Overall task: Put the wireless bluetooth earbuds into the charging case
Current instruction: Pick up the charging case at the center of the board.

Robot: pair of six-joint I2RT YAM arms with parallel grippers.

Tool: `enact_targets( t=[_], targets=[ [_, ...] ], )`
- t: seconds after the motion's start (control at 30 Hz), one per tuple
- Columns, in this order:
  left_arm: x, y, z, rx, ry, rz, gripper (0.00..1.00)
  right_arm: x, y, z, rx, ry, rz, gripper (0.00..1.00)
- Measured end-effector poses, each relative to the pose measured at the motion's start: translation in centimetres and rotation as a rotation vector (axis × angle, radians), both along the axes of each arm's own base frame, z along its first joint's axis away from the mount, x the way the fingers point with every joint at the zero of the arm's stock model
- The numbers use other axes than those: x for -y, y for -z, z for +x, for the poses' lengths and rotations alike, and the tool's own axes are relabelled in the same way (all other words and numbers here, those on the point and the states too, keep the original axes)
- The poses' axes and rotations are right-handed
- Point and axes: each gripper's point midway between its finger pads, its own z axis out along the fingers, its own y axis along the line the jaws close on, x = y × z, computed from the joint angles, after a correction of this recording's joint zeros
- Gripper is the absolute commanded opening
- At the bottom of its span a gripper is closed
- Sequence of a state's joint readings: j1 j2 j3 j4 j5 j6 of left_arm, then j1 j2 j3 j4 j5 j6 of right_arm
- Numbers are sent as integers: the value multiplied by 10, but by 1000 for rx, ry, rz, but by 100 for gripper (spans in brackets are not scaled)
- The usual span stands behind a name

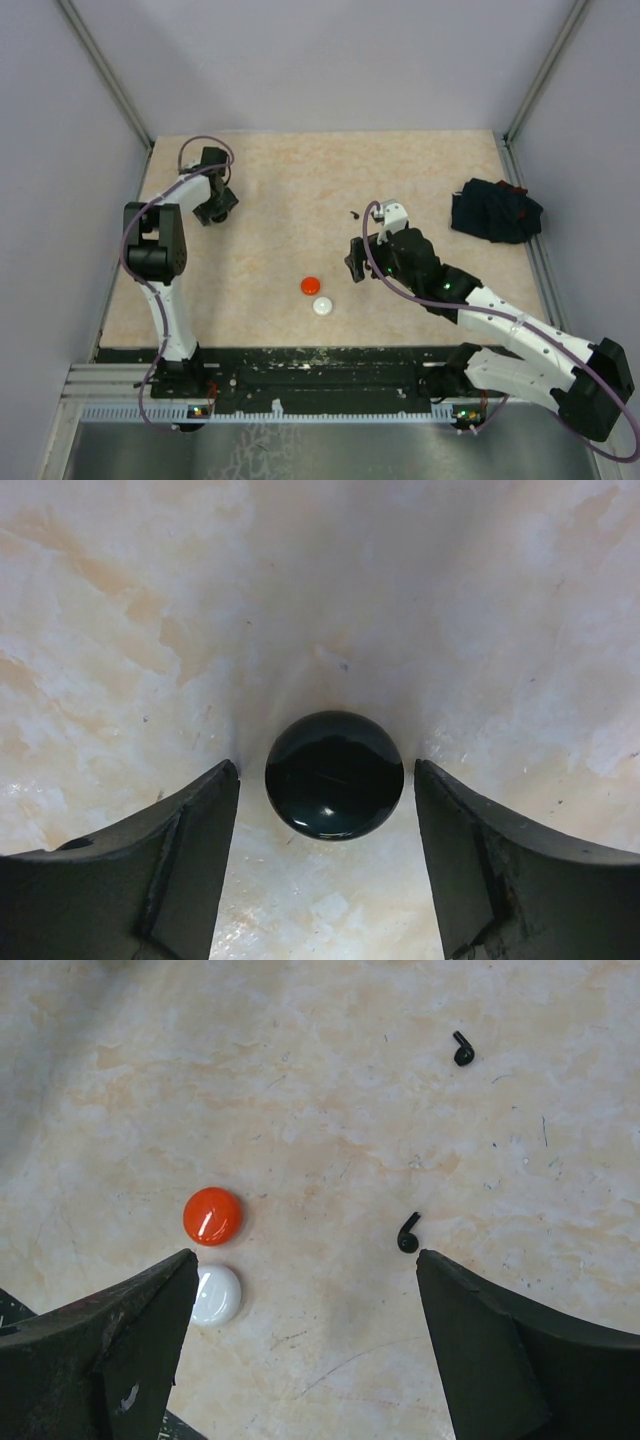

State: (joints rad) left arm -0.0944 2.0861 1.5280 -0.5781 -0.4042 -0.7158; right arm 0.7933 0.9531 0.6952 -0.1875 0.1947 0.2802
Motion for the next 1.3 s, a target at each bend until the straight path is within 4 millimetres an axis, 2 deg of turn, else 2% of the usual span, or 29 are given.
enact_targets(
  t=[0.27,0.47,0.93,1.07,1.3],
  targets=[
    [2,1,-7,-29,104,16,69,-1,0,-1,-3,-8,2,89],
    [5,1,-4,-30,172,22,66,-2,1,-1,-7,-12,1,89],
    [10,1,-3,-20,258,16,46,-1,16,-1,-36,-17,-49,88],
    [14,1,-13,-23,296,0,40,2,17,-1,-46,-10,-70,88],
    [32,-6,-47,-36,429,-29,40,0,1,3,-45,-7,-83,85]
  ],
)
